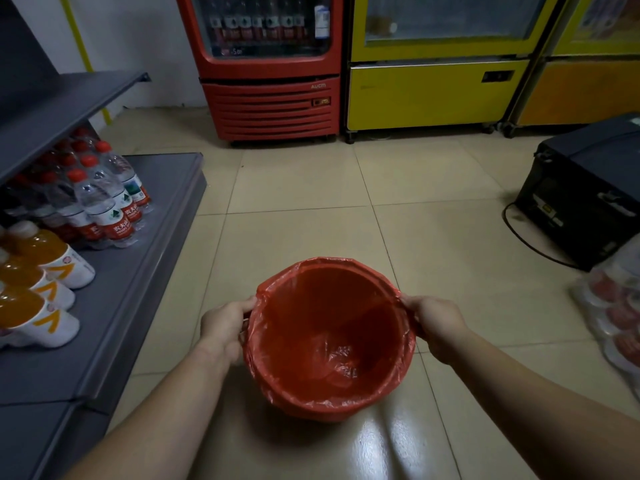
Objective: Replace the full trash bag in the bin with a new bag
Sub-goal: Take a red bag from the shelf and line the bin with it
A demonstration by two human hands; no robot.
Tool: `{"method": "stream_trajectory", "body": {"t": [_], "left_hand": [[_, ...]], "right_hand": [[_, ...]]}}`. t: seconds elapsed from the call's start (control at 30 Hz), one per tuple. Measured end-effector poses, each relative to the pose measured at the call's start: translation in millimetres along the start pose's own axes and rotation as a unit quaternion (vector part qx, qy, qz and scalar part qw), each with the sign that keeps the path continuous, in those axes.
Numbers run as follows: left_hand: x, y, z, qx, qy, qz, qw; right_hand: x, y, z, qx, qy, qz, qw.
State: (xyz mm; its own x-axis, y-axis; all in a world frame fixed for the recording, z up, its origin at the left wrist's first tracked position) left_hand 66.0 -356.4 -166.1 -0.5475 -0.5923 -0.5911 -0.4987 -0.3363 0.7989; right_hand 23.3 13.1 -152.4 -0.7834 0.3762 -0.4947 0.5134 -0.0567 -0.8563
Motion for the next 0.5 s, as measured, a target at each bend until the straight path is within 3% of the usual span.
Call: {"method": "stream_trajectory", "body": {"t": [0.1, 0.4, 0.5], "left_hand": [[5.2, -1.6, -3.0, 0.017, 0.015, 0.007, 1.000], [3.0, 8.9, 5.7, 0.069, -0.006, 0.144, 0.987], [7.7, 9.1, 7.1, 0.033, 0.005, 0.124, 0.992]], "right_hand": [[3.3, 3.9, 0.8, 0.015, -0.002, 0.013, 1.000], [15.9, 2.2, -1.7, -0.026, 0.034, -0.088, 0.995], [16.2, 1.3, -1.8, -0.017, 0.034, -0.081, 0.996]]}}
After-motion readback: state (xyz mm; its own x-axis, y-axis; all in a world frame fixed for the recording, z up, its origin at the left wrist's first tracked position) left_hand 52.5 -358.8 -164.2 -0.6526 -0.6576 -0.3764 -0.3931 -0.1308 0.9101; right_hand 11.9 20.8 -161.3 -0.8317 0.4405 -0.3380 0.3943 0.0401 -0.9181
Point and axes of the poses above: each hand's wrist, its own x-axis towards the middle knuckle, its own z-axis out of the palm, y = z × x, the point moved 7 cm from there along x, towards the middle knuckle, and after that the axes turned 9 degrees about y, right-handed, at the moved point
